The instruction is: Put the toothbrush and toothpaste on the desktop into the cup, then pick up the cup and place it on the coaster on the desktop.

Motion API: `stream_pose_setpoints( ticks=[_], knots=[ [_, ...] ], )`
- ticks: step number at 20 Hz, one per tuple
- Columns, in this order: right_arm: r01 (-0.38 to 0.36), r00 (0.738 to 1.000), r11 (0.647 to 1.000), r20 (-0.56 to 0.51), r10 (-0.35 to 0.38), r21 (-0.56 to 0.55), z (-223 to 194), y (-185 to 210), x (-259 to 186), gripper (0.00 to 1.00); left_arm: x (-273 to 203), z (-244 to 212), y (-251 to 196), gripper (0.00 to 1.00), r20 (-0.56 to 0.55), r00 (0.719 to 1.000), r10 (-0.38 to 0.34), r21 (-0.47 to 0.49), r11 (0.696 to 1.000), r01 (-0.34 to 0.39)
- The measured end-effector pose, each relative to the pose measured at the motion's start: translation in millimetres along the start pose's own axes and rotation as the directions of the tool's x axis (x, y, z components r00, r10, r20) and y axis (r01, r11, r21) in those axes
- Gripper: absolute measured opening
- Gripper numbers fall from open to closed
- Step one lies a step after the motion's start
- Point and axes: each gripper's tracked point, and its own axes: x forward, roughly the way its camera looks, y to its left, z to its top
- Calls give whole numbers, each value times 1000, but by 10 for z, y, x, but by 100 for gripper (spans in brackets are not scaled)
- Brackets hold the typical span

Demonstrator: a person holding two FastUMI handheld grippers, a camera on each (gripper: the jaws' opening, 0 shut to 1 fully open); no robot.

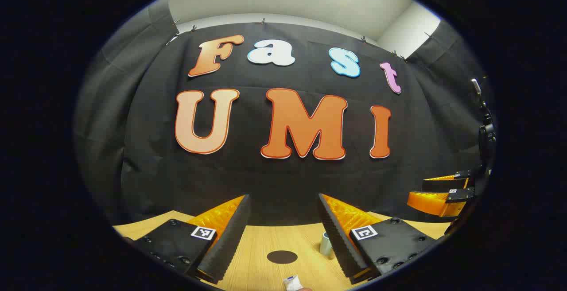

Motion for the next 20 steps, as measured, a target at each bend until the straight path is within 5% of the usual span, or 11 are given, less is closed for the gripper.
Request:
stream_pose_setpoints(
  ticks=[6,20],
  knots=[
    [21,1000,1000,-6,-21,18,8,-71,28,88,7,82,-38,95,-22,1000,4,67,998,-3],
    [15,998,998,-61,-12,54,43,-177,-89,88,72,-318,-21,95,-215,976,-22,-6,1000,21]
  ],
)
